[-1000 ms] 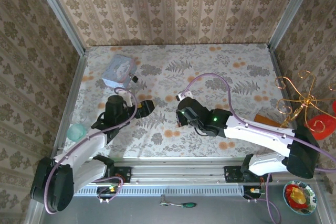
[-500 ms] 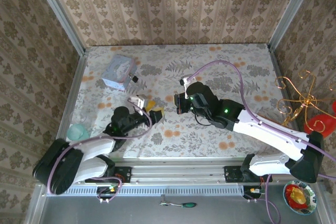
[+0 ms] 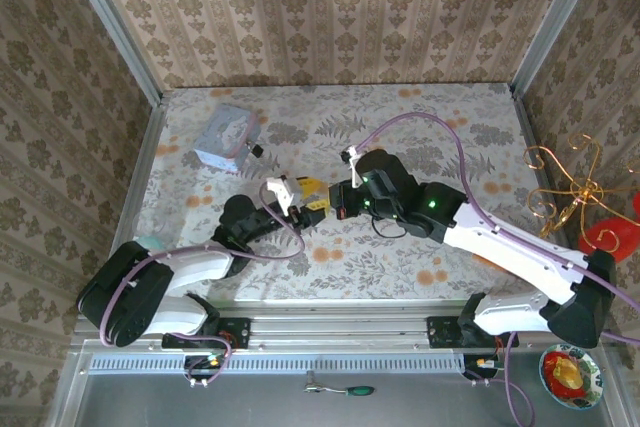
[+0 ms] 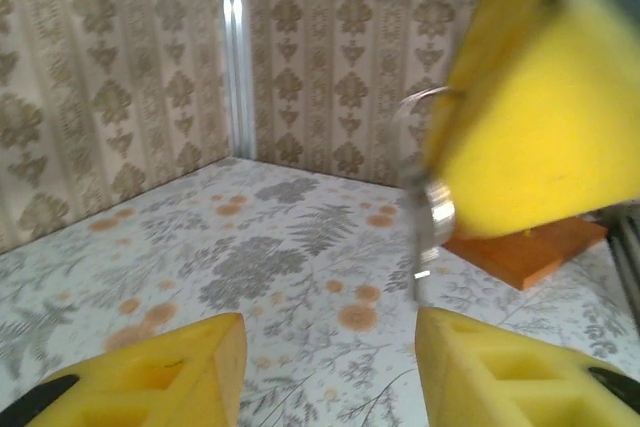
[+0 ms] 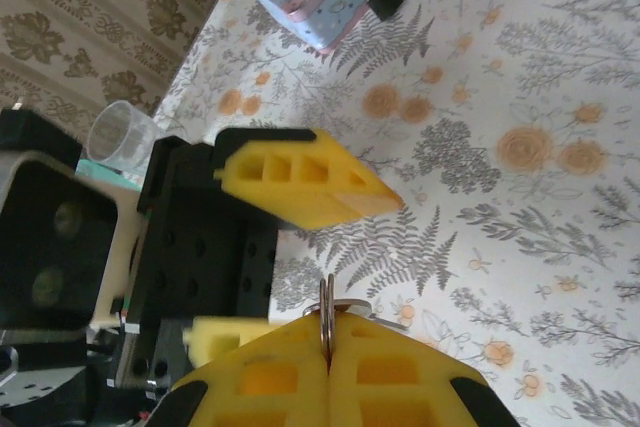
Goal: Unlock the padlock with the key
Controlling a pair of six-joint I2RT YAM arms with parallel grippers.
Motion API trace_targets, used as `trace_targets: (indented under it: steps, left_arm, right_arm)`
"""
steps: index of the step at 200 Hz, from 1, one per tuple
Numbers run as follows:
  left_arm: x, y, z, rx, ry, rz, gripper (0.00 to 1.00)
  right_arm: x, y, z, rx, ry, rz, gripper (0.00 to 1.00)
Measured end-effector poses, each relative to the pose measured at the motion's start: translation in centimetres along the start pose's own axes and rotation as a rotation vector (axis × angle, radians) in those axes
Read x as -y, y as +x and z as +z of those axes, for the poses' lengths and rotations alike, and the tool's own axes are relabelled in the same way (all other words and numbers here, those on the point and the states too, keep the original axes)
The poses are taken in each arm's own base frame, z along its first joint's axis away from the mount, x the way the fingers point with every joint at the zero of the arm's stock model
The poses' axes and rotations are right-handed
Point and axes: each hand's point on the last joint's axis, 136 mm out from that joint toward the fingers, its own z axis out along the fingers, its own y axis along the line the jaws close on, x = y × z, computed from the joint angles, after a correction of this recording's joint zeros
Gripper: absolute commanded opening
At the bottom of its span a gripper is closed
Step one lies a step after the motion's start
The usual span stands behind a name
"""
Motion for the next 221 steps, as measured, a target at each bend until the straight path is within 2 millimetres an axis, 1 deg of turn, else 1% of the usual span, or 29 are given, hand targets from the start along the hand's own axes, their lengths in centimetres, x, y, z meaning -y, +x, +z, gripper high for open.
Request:
trace_targets:
  steps: [28,53,82,91,103,122,159,215,221]
  left_arm:
    - [1.5,0.2,0.5,-0.006,0.061,0.025,0.34]
    - [1.7,0.6,0.5,-0.016,0.07,0.034,0.26]
    - [1.7,0.6,0.5,-0.019,0.072,0.042,0.23]
    - [1.7,0.7,0.5,-0.022,0.071,0.041,0.2]
    - [1.7,0.9,0.4,-0.031,0.07,0.039,0.14]
    - [1.6,1.4,0.4,-0.055,0.068,0.027,0.0]
    - [1.4,1.6,0.3,-0.082,0.049,0.031,0.0]
    - [0.8,1.7,0.1,-0.116,0.014,0.038,0.0]
    - [0.8,1.7,0.1,-0.119,0.012,0.039,0.05]
  right_arm:
    - [-0.2,0.3,0.1,-0.023,-0.011,0.021,0.0]
    - [-0.2,0.3,0.1,-0.027,-0.015,0.03,0.0]
    - [-0.3,0.4,0.1,-0.031,-0.02,0.042,0.0]
    - [-0.3,0.4,0.1,-0.03,-0.02,0.046,0.0]
    - [-0.3,0.4,0.1,-0.03,-0.02,0.049,0.0]
    - [-0.2,0.5,0.0,-0.029,-0.021,0.054,0.0]
    - [0.3,1.2,-0.1,-0.038,-0.012,0.071,0.0]
    - [0.6,1.4,0.1,-0.039,-0.007,0.095,0.0]
    - [0.6,1.4,0.0,-0.039,-0.007,0.098,0.0]
